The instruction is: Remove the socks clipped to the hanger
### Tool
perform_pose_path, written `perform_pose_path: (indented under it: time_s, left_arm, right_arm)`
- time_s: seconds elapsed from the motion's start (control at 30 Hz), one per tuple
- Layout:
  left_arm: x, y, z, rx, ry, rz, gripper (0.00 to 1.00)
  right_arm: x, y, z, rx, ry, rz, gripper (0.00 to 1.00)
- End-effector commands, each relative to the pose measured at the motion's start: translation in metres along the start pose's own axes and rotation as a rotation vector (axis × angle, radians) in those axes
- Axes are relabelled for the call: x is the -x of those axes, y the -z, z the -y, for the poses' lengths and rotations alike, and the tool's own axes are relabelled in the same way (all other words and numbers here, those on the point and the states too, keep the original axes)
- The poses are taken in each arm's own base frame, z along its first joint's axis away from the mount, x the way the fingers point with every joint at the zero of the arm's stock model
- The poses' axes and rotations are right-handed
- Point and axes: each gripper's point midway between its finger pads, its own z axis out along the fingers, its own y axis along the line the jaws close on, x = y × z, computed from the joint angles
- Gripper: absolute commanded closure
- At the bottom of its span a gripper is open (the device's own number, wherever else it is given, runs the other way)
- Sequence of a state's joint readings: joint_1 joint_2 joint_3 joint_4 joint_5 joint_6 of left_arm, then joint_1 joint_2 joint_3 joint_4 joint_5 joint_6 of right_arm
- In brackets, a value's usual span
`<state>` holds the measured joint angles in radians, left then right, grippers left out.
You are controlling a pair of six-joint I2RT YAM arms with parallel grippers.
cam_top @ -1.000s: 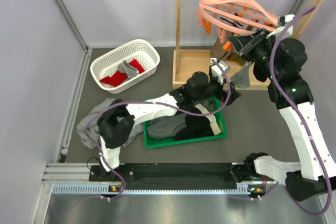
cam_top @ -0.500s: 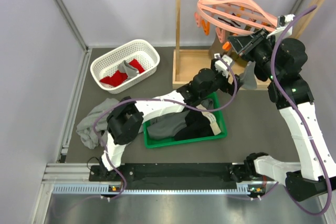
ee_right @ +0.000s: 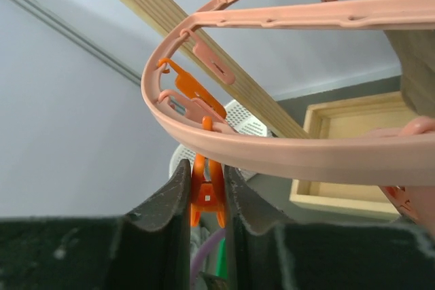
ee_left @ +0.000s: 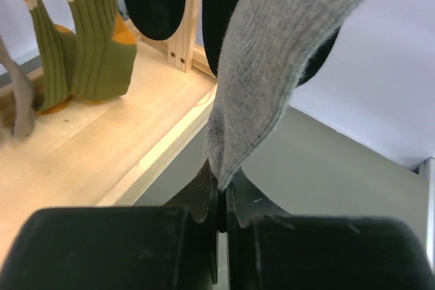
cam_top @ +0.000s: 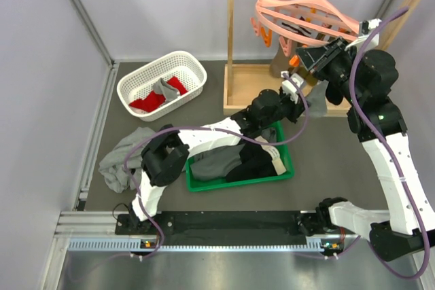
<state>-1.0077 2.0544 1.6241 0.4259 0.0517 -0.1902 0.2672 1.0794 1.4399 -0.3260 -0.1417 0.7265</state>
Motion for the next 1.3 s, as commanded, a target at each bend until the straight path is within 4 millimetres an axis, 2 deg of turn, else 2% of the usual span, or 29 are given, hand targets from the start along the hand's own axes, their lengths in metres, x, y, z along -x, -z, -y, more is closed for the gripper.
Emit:
perform_pose_path:
  time_s: [0.0, 0.03, 0.07, 0.23, 0.27, 0.33, 0.37, 0.5, 0.57, 0.63, 0.8, 0.93, 1.07, 1.27]
  left_arm:
    - [0.059, 0.023, 0.020, -0.057, 0.042, 0.127, 1.00]
    - [0.057, 0.026, 0.019, -0.048, 0.048, 0.113, 1.00]
    - [0.053, 0.029, 0.017, -0.039, 0.050, 0.100, 1.00]
    - [0.064, 0.045, 0.014, 0.003, 0.053, 0.106, 1.00]
    - [0.063, 0.046, 0.014, 0.006, 0.049, 0.103, 1.00]
    - [0.068, 0.050, 0.018, 0.006, 0.042, 0.108, 1.00]
    - [0.067, 0.052, 0.021, 0.002, 0.030, 0.102, 1.00]
    - [0.071, 0.059, 0.024, 0.035, 0.011, 0.113, 1.00]
    - [0.068, 0.062, 0.027, 0.034, 0.011, 0.108, 1.00]
    - [0.073, 0.066, 0.030, 0.030, 0.012, 0.120, 1.00]
    - [0.078, 0.074, 0.039, 0.010, 0.008, 0.122, 1.00]
    - [0.081, 0.081, 0.043, -0.002, 0.018, 0.125, 1.00]
    - [0.088, 0.089, 0.048, -0.022, 0.028, 0.133, 1.00]
    - [0.092, 0.096, 0.049, -0.027, 0.025, 0.138, 1.00]
  right_arm:
    - [0.012, 0.028, -0.014, 0.000, 0.098, 0.009, 0.79]
    - [0.017, 0.030, -0.010, -0.025, 0.125, 0.024, 0.72]
    - [0.019, 0.034, -0.009, -0.039, 0.132, 0.029, 0.69]
    - [0.020, 0.056, 0.007, -0.147, 0.185, 0.010, 0.49]
    - [0.023, 0.060, 0.004, -0.144, 0.195, 0.012, 0.47]
    - [0.026, 0.065, 0.016, -0.216, 0.216, 0.017, 0.44]
    - [0.029, 0.069, 0.016, -0.226, 0.223, 0.024, 0.43]
    - [0.039, 0.077, 0.019, -0.274, 0.267, 0.035, 0.43]
    - [0.045, 0.080, 0.025, -0.318, 0.295, 0.039, 0.43]
    - [0.049, 0.083, 0.032, -0.363, 0.329, 0.045, 0.43]
    - [0.054, 0.077, 0.042, -0.394, 0.422, 0.055, 0.40]
    - [0.048, 0.066, 0.047, -0.380, 0.468, 0.030, 0.35]
    - [0.043, 0.054, 0.054, -0.406, 0.438, 0.009, 0.36]
    - [0.038, 0.034, 0.049, -0.354, 0.422, -0.004, 0.37]
